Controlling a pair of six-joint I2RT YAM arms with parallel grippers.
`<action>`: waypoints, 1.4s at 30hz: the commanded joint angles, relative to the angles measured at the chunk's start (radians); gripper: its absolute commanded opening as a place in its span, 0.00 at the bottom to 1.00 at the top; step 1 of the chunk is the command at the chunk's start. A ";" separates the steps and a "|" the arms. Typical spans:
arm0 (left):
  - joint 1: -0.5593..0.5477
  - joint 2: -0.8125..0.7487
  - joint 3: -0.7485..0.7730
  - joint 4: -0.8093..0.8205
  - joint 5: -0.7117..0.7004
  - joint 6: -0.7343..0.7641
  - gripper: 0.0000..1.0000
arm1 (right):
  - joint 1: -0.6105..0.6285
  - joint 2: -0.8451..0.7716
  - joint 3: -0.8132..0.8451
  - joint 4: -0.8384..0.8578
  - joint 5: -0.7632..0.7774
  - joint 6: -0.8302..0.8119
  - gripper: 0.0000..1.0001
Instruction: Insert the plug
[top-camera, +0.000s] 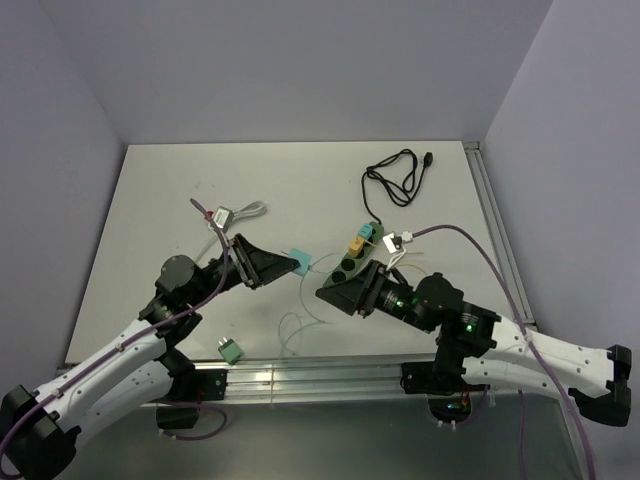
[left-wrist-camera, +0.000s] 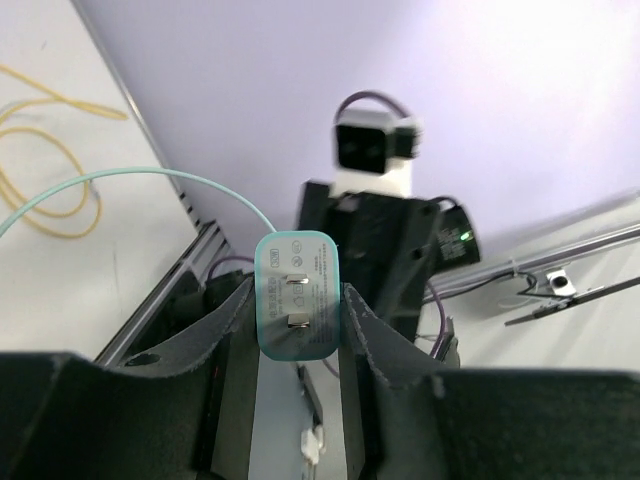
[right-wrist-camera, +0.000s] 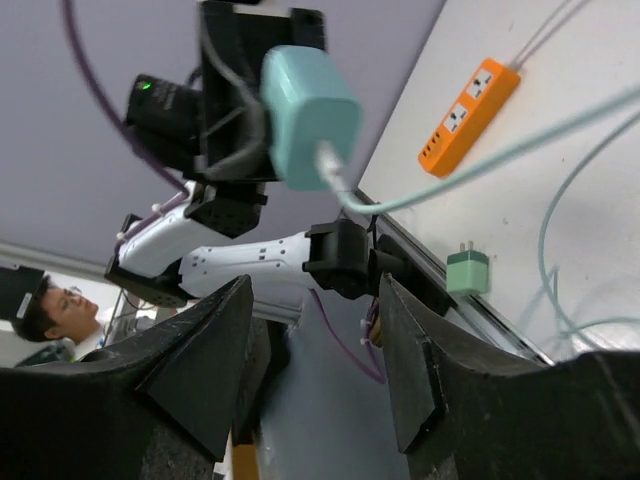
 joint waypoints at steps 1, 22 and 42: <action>-0.011 -0.027 -0.015 0.162 -0.082 -0.099 0.00 | 0.004 0.048 -0.019 0.243 0.026 0.104 0.61; -0.071 -0.016 -0.038 0.211 -0.078 -0.156 0.00 | 0.010 0.129 -0.088 0.525 0.175 0.095 0.58; -0.110 -0.002 -0.015 0.074 -0.092 -0.067 0.31 | 0.013 0.188 -0.020 0.429 0.234 0.094 0.00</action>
